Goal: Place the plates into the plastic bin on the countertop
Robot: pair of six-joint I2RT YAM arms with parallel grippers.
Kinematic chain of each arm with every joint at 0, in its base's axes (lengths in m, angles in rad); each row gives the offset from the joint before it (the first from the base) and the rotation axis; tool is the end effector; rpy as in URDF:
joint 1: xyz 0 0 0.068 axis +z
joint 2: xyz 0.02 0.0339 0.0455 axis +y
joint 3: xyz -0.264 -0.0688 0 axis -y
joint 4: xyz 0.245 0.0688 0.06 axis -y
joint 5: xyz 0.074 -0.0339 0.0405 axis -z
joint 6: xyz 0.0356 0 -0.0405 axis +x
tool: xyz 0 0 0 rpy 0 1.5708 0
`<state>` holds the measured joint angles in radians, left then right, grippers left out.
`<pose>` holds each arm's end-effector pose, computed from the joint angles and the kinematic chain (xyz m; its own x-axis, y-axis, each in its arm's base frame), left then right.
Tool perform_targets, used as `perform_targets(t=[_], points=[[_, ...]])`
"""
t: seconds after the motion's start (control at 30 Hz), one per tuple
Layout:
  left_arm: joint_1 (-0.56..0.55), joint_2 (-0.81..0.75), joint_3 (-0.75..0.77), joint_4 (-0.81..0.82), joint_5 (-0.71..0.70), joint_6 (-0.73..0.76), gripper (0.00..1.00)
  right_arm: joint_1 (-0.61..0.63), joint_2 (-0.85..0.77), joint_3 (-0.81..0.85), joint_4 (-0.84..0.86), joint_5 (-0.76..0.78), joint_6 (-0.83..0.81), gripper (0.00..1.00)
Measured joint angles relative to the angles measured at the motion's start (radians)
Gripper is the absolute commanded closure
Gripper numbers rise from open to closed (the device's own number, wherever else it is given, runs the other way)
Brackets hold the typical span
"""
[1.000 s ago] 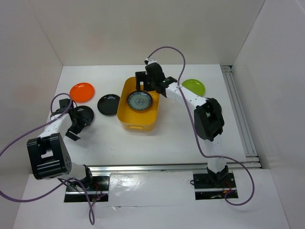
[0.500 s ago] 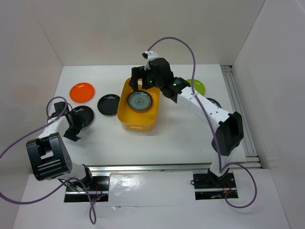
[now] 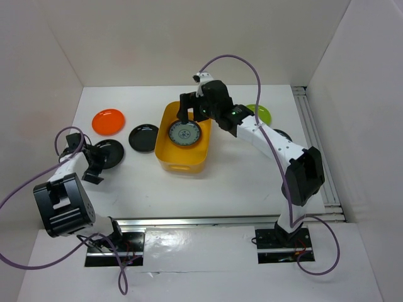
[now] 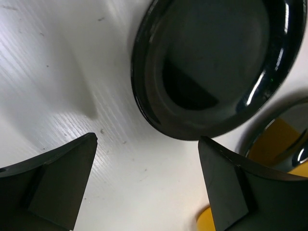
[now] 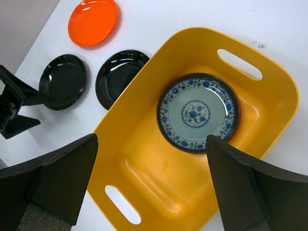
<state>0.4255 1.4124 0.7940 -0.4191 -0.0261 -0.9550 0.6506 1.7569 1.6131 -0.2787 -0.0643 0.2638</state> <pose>0.2442 0.1117 0.1867 -0.1063 -0.9441 -0.3120 -0.8856 0.2326 -0.4020 0.3327 0.2561 0.3523 -0.4848 -0.0420 -0.8736 -0.5434 0.7971 0.2633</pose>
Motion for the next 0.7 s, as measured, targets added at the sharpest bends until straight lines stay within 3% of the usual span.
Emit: perform_targets(t=[0.17, 0.37, 0.5, 0.57, 0.7], points=[[0.029, 0.023, 0.0, 0.015, -0.004, -0.016, 0.0, -0.009, 0.0, 0.0, 0.0, -0.001, 0.0, 0.0], [0.058, 0.101, 0.018, 0.062, -0.002, -0.021, 0.07, -0.012, -0.004, -0.023, 0.003, -0.001, 0.0, 0.0], [0.061, 0.135, 0.036, 0.1, -0.001, -0.025, 0.25, -0.019, -0.007, -0.045, 0.001, -0.003, 0.0, 0.0], [0.062, 0.146, 0.038, 0.117, -0.002, -0.026, 0.52, -0.023, -0.013, -0.052, 0.0, -0.004, 0.0, 0.0], [0.064, 0.175, 0.037, 0.141, 0.003, -0.036, 0.89, -0.04, -0.027, -0.053, 0.001, -0.004, 0.001, 0.0]])
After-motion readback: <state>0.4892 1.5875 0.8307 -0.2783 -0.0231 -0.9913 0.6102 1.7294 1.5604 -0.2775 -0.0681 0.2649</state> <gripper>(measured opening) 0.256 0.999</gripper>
